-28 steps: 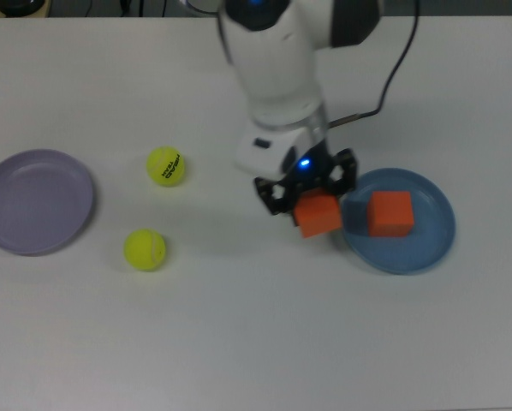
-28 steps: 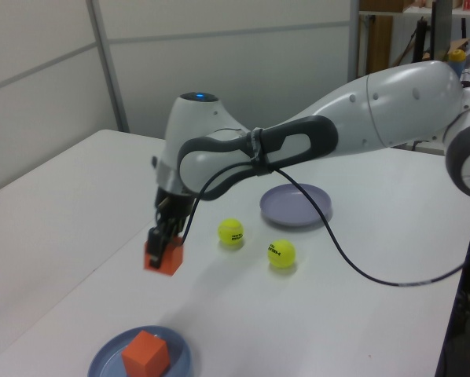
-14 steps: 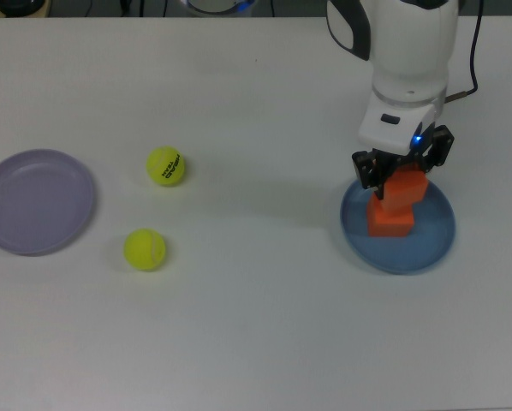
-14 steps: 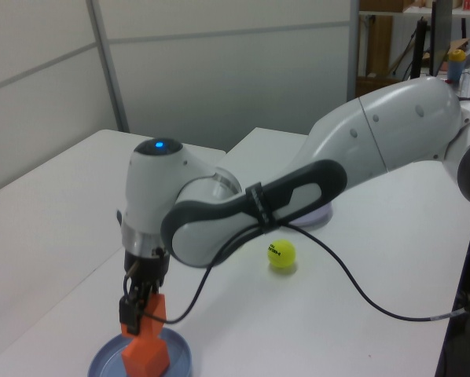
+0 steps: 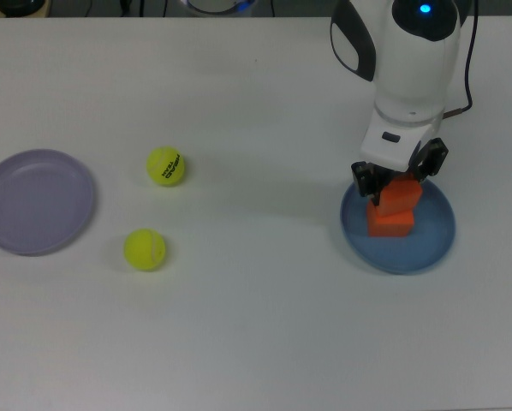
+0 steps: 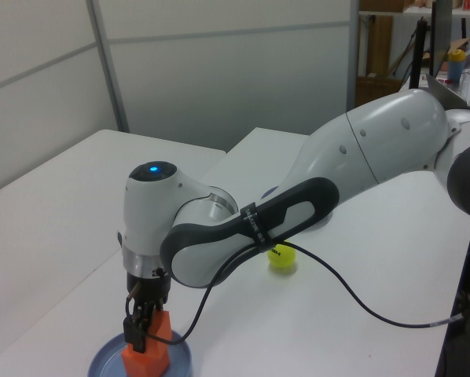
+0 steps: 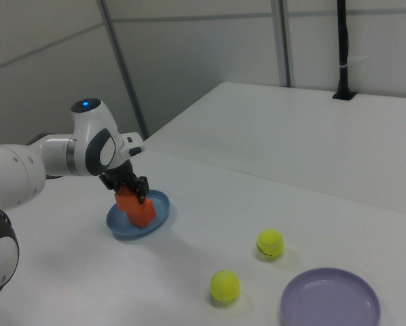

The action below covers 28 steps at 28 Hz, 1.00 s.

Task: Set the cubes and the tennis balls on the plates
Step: 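Open the gripper and raise it off the stacked cubes, then move the gripper to the tennis ball nearest the lavender plate and descend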

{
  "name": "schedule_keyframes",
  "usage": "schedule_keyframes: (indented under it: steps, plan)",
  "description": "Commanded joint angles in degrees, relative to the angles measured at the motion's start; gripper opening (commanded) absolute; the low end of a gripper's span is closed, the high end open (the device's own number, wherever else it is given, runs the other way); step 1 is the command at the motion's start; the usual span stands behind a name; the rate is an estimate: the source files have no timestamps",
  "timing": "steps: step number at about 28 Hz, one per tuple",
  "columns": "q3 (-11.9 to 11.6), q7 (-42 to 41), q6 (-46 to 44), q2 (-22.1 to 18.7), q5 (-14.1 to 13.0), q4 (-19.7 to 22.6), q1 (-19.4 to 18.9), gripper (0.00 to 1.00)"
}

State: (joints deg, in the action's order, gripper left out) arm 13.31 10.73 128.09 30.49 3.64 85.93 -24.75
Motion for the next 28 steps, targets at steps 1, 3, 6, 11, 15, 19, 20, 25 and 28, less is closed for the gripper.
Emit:
schedule_keyframes:
  steps: [1,3,6,11,15,19,20,25,28]
  plan:
    - [0.0,2.6,2.6,0.4,1.7,0.6,-0.3,0.00]
    - [0.0,2.8,3.0,0.6,2.9,0.6,-0.3,0.00]
    - [0.0,2.2,3.0,0.6,4.2,0.6,-0.3,0.95]
    - [0.0,1.4,2.3,-0.3,4.1,0.8,-0.2,1.00]
    - [0.0,1.5,0.2,-3.2,3.4,1.0,0.0,1.00]
    - [0.0,1.0,-6.2,-7.6,2.3,0.9,0.6,1.00]
    - [0.0,0.8,-7.2,-8.7,1.6,0.9,0.8,1.00]
    - [-1.4,-2.9,-15.7,-14.2,-2.9,1.7,3.4,1.00]
    - [-4.7,-3.5,-16.2,-17.9,-4.3,5.3,4.5,1.00]
